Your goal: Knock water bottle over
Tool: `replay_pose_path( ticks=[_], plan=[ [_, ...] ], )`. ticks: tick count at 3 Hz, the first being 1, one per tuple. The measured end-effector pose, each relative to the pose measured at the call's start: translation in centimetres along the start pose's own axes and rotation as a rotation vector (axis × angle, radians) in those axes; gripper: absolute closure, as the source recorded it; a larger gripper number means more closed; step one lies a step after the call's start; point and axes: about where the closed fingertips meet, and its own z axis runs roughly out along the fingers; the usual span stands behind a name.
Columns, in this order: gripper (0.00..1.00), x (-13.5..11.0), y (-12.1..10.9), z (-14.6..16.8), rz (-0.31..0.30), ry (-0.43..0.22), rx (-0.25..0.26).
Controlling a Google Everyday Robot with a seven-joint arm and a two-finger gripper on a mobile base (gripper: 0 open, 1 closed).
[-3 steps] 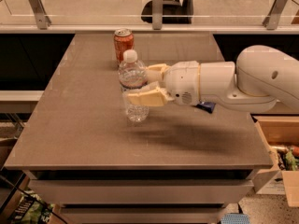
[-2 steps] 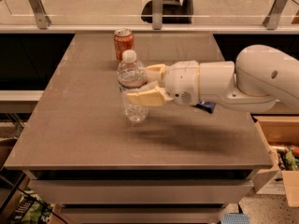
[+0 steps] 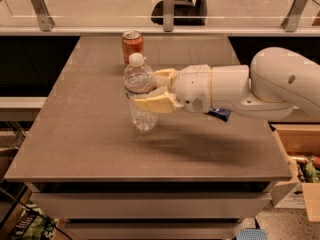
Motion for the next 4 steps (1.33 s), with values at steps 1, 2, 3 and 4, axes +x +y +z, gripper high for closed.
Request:
replay_pose_path(
  ticks=[1,2,3,4],
  plan=[
    [1.0,-0.3,0.1,-0.2,0.002,0.03,0.001],
    [1.0,-0.9,0.1,-1.1,0.012,0.099,0.015],
    [1.0,-1.7,0.0,-1.9,0.016,0.179,0.024],
    [1.0,-2.8,-0.2,-2.4,0.016,0.254,0.017]
  ],
)
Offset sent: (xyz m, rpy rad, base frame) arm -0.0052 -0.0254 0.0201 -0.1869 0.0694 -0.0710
